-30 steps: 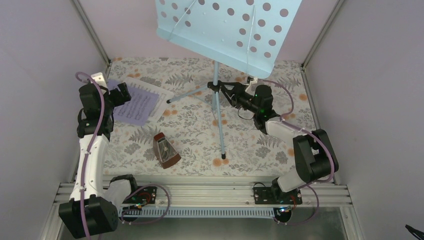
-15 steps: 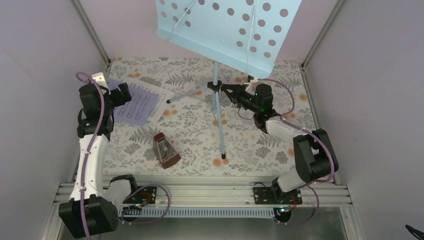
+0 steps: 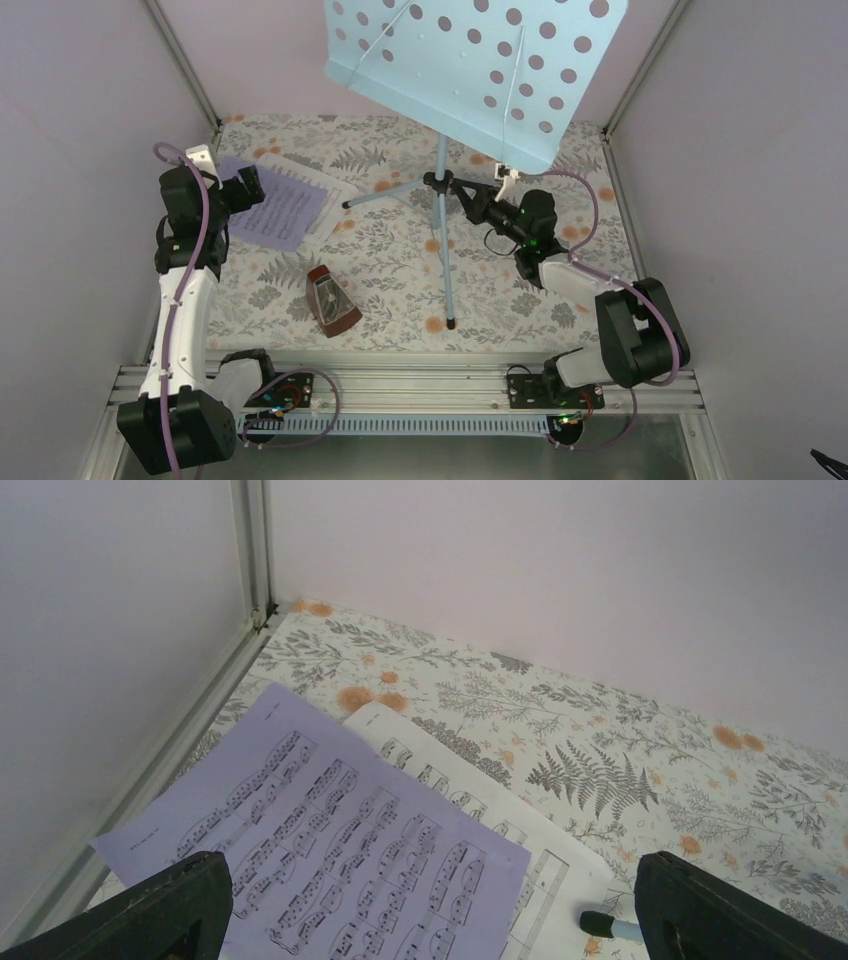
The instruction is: Pack up the instrument practice props
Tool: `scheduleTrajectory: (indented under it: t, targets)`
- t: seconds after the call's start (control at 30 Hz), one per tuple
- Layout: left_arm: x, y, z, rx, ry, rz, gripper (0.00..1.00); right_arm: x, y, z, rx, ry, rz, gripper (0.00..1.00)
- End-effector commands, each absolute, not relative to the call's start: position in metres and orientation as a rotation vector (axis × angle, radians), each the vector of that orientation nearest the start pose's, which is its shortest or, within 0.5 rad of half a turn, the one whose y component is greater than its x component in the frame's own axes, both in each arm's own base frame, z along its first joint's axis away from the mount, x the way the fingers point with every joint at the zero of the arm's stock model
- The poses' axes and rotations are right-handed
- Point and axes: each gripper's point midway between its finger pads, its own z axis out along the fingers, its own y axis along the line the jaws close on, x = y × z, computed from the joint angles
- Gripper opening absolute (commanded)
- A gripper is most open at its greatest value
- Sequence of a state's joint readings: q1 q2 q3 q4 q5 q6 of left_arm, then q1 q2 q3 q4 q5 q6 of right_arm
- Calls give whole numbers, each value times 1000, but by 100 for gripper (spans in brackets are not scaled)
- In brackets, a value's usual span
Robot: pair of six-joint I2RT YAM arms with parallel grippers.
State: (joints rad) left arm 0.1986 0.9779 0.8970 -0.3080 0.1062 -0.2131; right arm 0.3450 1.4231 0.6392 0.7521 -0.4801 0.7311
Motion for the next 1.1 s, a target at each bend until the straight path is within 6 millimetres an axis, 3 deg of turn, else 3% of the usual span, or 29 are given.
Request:
scheduleTrajectory:
  t: [0.0, 0.23, 0.33, 0.43, 0.53, 0.63, 0.7, 0.73, 0.9, 1.07]
  targets:
    - [348, 47, 280, -306, 1921, -125, 100, 355, 216, 255, -473, 1492, 877, 4]
    - [349, 47, 278, -305, 1929, -129, 100, 353, 218, 248, -704, 1393, 645, 4]
    - [350, 46, 277, -305, 1931, -133, 100, 356, 216, 245, -782, 1363, 462, 5]
    - [350, 46, 277, -303, 1931, -136, 100, 362, 209, 243, -802, 1365, 339, 8]
    - [350, 46, 277, -303, 1932, -136, 100, 363, 203, 251, -760, 1368, 319, 18]
    - [349, 46, 277, -303, 1930, -133, 100, 357, 196, 274, -634, 1380, 402, 38]
    - [350, 46, 277, -304, 1932, -132, 100, 350, 190, 284, -535, 1408, 485, 57]
    - [349, 46, 276, -304, 1933, -133, 100, 345, 188, 288, -488, 1418, 545, 60]
    - [350, 44, 276, -299, 1933, -143, 100, 323, 187, 293, -222, 1533, 913, 70]
    - [349, 44, 277, -296, 1931, -143, 100, 318, 191, 284, 142, 1721, 1271, 69]
